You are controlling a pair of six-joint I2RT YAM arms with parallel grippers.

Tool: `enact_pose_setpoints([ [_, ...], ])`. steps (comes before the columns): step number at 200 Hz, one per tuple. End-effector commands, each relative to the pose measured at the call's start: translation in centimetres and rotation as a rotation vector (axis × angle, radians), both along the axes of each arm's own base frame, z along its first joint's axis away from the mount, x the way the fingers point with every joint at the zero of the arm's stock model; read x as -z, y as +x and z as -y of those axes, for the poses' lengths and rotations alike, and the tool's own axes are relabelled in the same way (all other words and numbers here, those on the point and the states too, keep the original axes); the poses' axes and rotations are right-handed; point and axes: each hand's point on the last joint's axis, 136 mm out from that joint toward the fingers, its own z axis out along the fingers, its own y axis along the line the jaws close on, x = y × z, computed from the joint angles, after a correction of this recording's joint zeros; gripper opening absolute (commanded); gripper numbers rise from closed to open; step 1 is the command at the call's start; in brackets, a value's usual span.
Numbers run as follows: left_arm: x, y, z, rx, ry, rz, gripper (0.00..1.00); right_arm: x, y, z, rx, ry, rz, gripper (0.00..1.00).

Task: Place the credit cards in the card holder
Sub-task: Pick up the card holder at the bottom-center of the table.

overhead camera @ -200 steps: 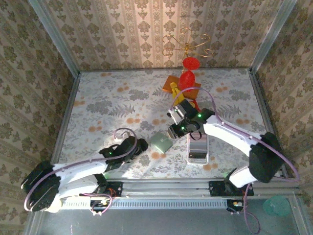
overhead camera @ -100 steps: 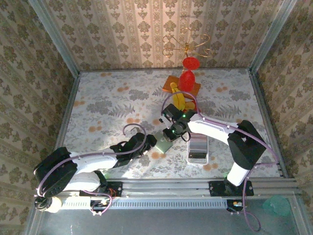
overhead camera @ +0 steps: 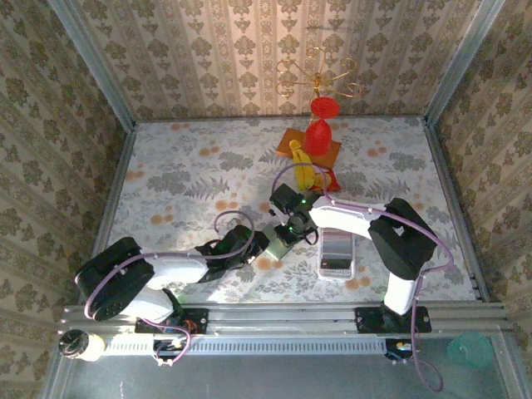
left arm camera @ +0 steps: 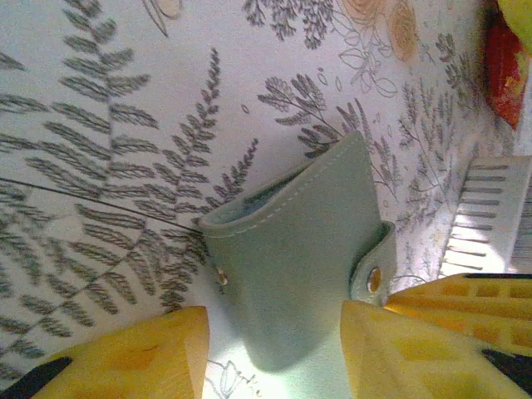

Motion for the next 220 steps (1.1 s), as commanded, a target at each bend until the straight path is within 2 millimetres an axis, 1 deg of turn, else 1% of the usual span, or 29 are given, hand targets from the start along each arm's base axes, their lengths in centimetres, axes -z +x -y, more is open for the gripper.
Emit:
enact_pose_setpoints([
  [1,0.7,0.0,0.4,-0.011,-0.054,-0.035,0.43,1.2,-0.8,0.6,0.021,-0.025,-0.035,0.13],
  [18,1.0,0.2,0.8,-0.007,-0.069,-0.039,0.41,1.7,-1.2,0.8,0.026,-0.027,-0.054,0.12],
  [44,0.9,0.4,1.4,0.011,-0.088,-0.032,0.40,1.8,-1.6,0.7,0.025,-0.014,-0.072,0.13],
  [91,-0.2,1.2,2.1,0.035,-0.111,0.015,0.40,1.7,-2.2,0.7,0.037,0.022,-0.089,0.13],
  [103,-0.6,1.4,2.3,0.044,-0.120,0.035,0.38,1.7,-2.4,0.9,0.046,0.030,-0.104,0.13],
  [107,-0.8,1.5,2.4,0.046,-0.123,0.043,0.37,1.5,-2.0,0.4,0.048,0.050,-0.089,0.13],
  [127,-1.6,1.7,2.6,0.056,-0.136,0.079,0.37,1.6,-2.0,0.6,0.064,0.067,-0.101,0.13],
  [140,-1.9,1.8,2.4,0.052,-0.138,0.092,0.34,1.5,-2.0,0.7,0.075,0.080,-0.105,0.13],
  [146,-2.1,1.9,2.5,0.050,-0.142,0.099,0.31,1.4,-2.0,0.7,0.080,0.090,-0.107,0.13],
  [164,-2.5,2.1,2.8,0.060,-0.156,0.118,0.27,1.1,-2.0,0.5,0.089,0.114,-0.112,0.14],
  [173,-2.5,2.1,3.0,0.066,-0.161,0.120,0.23,0.9,-2.0,0.4,0.089,0.126,-0.112,0.14],
  [193,-2.3,2.2,3.2,0.064,-0.175,0.115,0.21,0.7,-2.0,0.3,0.091,0.138,-0.113,0.14],
  [207,-2.4,2.4,3.3,0.060,-0.202,0.126,0.17,0.6,-1.9,0.3,0.096,0.143,-0.113,0.15],
  [220,-2.3,2.5,3.5,0.063,-0.220,0.129,0.16,0.4,-1.8,0.3,0.096,0.150,-0.110,0.15],
])
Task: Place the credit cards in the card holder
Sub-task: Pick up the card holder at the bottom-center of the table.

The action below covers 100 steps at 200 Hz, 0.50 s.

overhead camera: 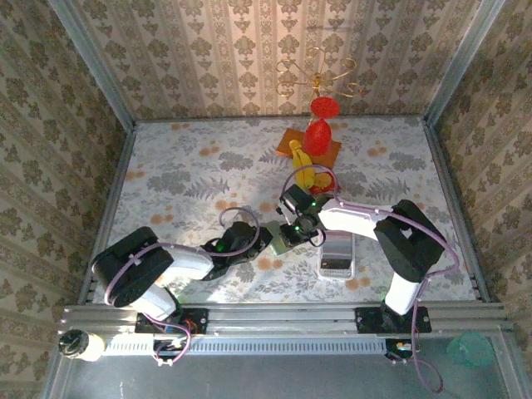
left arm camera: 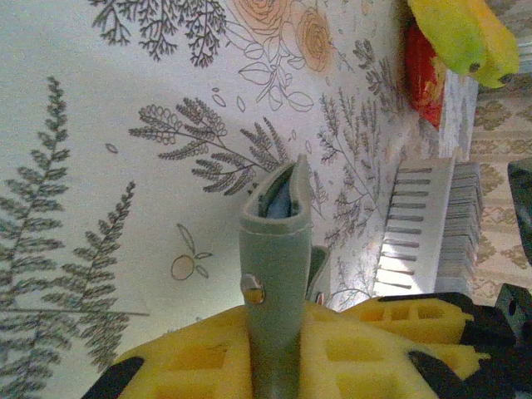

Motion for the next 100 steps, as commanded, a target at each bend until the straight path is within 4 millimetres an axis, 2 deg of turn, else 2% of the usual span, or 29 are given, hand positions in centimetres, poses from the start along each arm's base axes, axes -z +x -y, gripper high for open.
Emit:
enact_pose_setpoints([
  [1,-1.2,0.4,1.1,0.023,-0.083,0.042,0.16,0.0,-1.5,0.0,-0.001,0.028,-0.061,0.15],
  [22,-1.0,0.6,1.3,0.028,-0.096,0.034,0.08,-0.5,-1.3,-0.1,0.005,0.051,-0.061,0.17],
  [44,-1.5,0.9,1.5,0.039,-0.105,0.048,0.00,-2.0,-0.8,-0.1,0.011,0.076,-0.027,0.23],
  [78,-2.9,1.0,0.8,0.069,-0.032,0.068,0.00,-6.4,0.3,0.8,0.045,0.146,0.067,0.38],
  [100,-5.7,1.0,0.0,0.127,0.110,0.112,0.00,-9.3,0.7,1.8,0.081,0.199,0.116,0.44],
])
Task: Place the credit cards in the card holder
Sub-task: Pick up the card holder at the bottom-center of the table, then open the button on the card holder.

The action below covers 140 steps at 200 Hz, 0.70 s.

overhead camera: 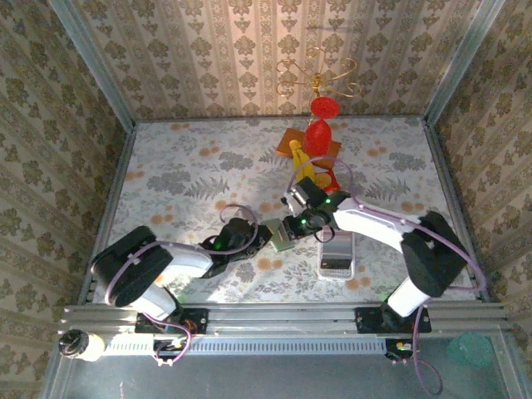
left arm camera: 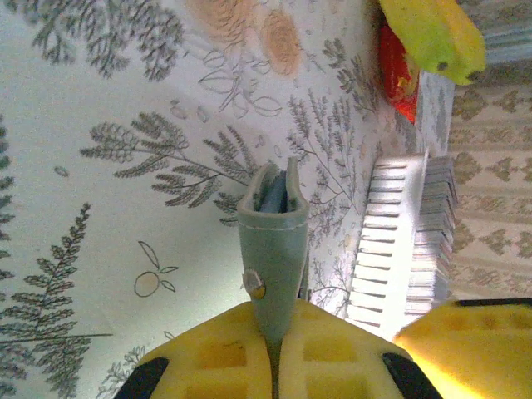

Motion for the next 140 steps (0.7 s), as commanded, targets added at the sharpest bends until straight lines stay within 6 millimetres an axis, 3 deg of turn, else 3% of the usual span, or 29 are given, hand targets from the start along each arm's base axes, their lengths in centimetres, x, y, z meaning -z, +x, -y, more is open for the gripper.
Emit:
enact_pose_setpoints([
  [1,-4.2,0.5,-0.1,0.082,0.125,0.091,0.00,-3.1,-0.3,1.3,0.033,0.061,0.023,0.44],
  [23,-7.5,0.3,-0.6,0.161,0.247,0.172,0.00,-5.1,0.0,1.7,0.071,0.142,0.016,0.60],
  [45,-8.9,0.3,0.1,0.205,0.221,0.209,0.00,-6.2,1.0,1.6,0.106,0.161,-0.006,0.62],
  [95,-8.2,0.2,1.7,0.233,0.172,0.165,0.00,-7.6,1.5,0.1,0.130,0.258,-0.039,0.62],
  [140,-8.3,0.2,2.8,0.246,0.133,0.156,0.00,-5.8,1.8,1.1,0.169,0.196,-0.077,0.56],
])
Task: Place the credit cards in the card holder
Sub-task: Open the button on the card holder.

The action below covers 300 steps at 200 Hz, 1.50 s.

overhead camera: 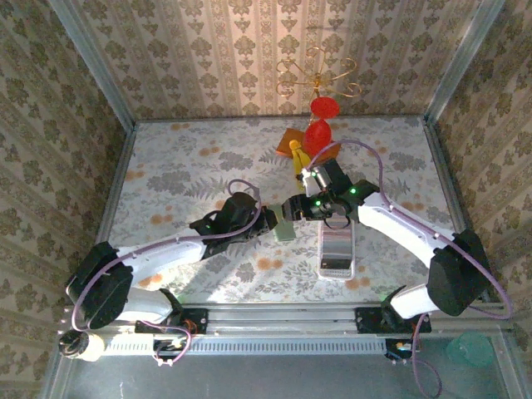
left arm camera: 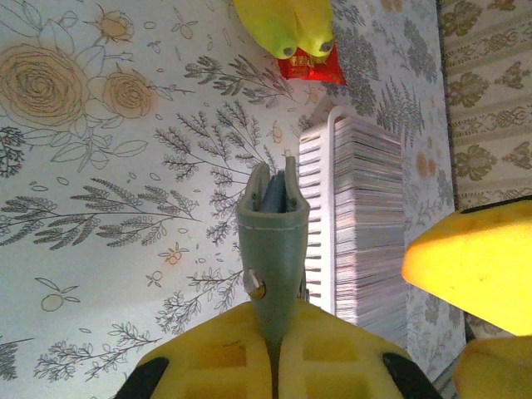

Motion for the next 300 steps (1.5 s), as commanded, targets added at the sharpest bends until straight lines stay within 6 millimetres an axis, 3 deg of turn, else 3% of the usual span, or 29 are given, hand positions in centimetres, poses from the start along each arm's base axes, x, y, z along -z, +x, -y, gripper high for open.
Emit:
enact_pose_setpoints([
  [1,-1.0,-0.2,1.0,0.031,-0.043,0.004,0.00,0.8,0.0,0.2,0.015,-0.013,-0.066,0.56],
  [98,-1.3,-0.7,2.0,0.046,-0.073,0.001,0.00,2.9,-1.0,0.0,-0.007,-0.011,-0.133,0.54],
  [137,-1.2,-1.0,2.2,0.046,-0.082,-0.001,0.00,3.5,-1.4,0.1,-0.017,-0.023,-0.148,0.48],
  [206,-1.8,-1.0,1.2,0.000,-0.098,0.025,0.00,4.4,-2.0,0.2,-0.027,-0.044,-0.159,0.45],
  [272,-2.1,-1.4,1.8,0.018,-0.118,0.028,0.00,6.3,-1.8,1.7,0.029,-0.153,-0.173,0.44],
  [300,-2.2,-1.4,1.7,0.018,-0.114,0.030,0.00,7.4,-1.7,2.8,0.051,-0.251,-0.174,0.36],
])
